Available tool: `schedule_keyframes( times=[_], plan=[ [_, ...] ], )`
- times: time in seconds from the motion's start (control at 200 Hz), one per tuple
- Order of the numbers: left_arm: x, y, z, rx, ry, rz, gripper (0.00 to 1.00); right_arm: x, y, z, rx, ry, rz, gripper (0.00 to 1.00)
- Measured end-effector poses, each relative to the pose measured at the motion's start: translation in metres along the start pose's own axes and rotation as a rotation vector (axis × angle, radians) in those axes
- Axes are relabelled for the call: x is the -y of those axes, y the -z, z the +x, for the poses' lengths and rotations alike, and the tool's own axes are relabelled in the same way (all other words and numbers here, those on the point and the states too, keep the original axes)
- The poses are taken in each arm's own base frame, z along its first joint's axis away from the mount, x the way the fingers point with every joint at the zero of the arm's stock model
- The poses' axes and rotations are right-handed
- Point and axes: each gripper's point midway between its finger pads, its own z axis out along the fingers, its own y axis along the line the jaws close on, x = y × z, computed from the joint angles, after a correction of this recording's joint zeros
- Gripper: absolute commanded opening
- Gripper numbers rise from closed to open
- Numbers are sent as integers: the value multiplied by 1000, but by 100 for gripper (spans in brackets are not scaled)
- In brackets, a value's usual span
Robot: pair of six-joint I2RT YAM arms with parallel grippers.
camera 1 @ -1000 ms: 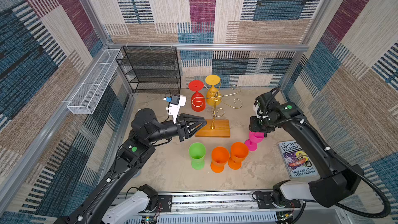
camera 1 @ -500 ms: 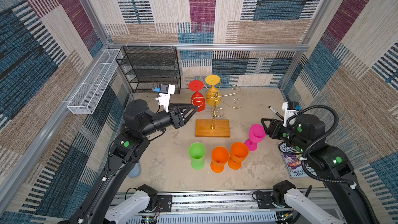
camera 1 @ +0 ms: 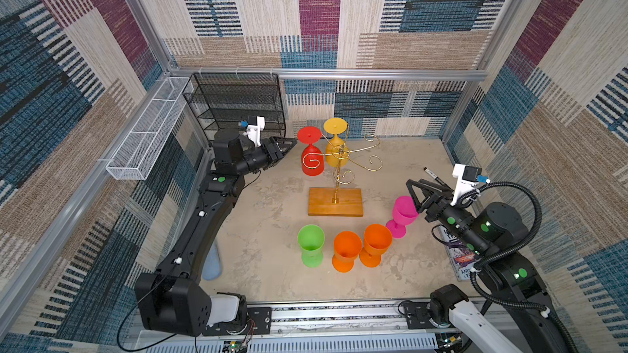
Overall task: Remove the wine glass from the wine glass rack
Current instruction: 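Open and lift the right gripper while the left gripper reaches toward the red glass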
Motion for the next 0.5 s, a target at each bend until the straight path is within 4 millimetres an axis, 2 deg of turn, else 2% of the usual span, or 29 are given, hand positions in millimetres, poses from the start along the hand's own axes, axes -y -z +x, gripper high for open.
schedule_keyframes(
  times=[0.501],
  plan=[
    [-18, -29, -13, -27, 43, 32, 47, 0, -8, -1, 5, 2, -12, 64]
  ],
)
